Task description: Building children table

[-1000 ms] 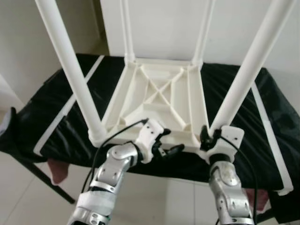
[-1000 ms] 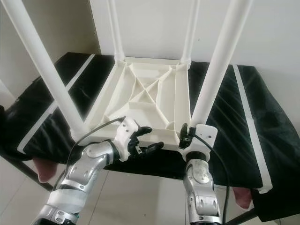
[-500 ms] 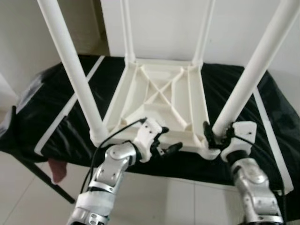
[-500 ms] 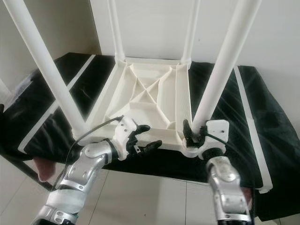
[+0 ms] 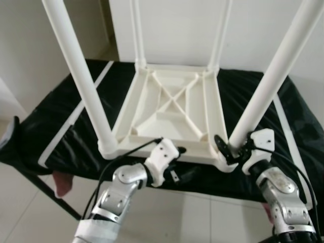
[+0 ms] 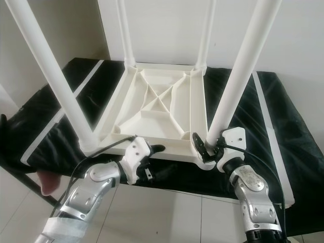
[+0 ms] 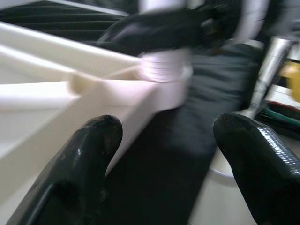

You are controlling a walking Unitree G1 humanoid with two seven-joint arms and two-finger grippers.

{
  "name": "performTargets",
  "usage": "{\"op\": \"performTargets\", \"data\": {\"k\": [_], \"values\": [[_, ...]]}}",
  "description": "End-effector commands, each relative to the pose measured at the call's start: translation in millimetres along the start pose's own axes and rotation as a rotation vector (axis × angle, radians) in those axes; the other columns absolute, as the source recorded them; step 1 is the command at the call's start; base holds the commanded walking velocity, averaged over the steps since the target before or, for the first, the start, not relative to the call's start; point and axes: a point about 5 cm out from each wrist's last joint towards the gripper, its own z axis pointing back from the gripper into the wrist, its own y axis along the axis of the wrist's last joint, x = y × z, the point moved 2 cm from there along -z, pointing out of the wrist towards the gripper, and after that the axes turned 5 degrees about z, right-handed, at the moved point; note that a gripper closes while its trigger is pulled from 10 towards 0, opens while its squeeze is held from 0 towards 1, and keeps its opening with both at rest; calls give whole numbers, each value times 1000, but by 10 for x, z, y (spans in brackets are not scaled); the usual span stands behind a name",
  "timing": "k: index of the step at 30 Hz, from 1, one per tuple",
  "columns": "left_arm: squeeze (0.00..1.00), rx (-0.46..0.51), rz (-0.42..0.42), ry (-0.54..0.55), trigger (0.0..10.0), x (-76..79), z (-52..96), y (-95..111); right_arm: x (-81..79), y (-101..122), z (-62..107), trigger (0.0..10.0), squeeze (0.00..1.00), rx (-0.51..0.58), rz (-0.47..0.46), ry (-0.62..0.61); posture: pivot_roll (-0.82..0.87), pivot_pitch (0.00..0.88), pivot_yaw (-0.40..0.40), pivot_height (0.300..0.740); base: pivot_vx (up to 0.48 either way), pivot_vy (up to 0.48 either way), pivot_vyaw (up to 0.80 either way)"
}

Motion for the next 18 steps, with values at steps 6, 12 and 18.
{"op": "performTargets", "data": {"k": [6, 12, 18], "values": [[0, 10, -16, -10, 10000, 21, -53, 11, -26, -47, -4, 0, 0, -9, 6, 77, -32, 0, 9, 740, 0, 0, 0], [0, -6, -42, 12, 10000, 8, -44, 0, -7, -67, 6, 0, 0, -8, 15, 71, -32, 0, 10, 740, 0, 0, 0], [0, -13, -34, 34, 10000, -58, -38, 3, 4, -71, 1, 10000, 0, -9, -40, -58, -33, 0, 9, 740, 0, 0, 0]]}}
